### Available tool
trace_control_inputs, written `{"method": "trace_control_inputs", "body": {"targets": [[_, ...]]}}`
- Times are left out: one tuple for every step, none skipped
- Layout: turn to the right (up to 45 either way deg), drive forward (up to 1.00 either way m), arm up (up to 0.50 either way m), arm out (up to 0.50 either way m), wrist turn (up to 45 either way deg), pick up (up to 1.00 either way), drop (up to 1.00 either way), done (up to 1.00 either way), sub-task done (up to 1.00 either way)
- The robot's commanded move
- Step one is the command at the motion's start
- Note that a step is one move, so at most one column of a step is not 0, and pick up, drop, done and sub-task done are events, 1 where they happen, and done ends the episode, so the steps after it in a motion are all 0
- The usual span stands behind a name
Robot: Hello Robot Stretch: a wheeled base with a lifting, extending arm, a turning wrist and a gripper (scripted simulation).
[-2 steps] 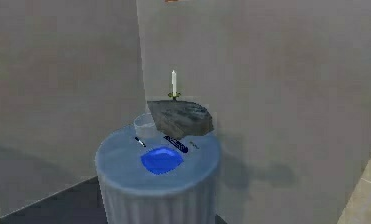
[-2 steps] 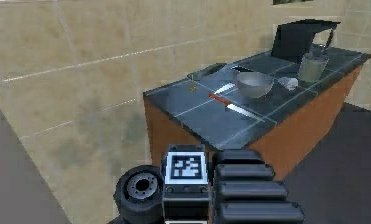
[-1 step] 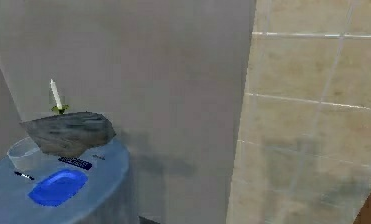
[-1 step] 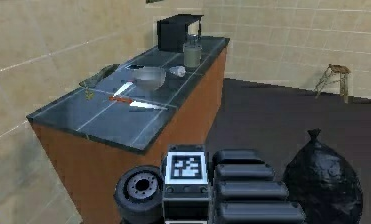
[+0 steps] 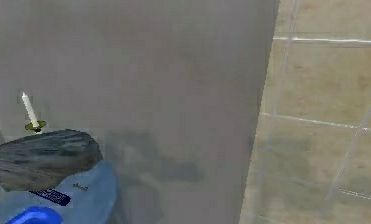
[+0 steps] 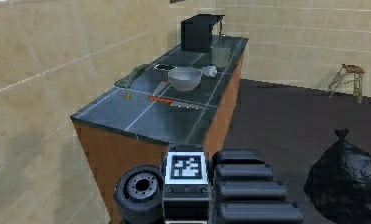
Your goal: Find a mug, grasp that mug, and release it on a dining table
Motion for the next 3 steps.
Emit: {"method": "trace_control_inputs", "body": {"targets": [[18.0, 0.00, 0.00, 0.00, 0.0, 0.00, 0.00, 0.00, 0.00], [0.0, 0.30, 0.00, 0.00, 0.0, 0.00, 0.00, 0.00, 0.00], [-45.0, 0.00, 0.00, 0.00, 0.0, 0.00, 0.00, 0.00, 0.00]]}}
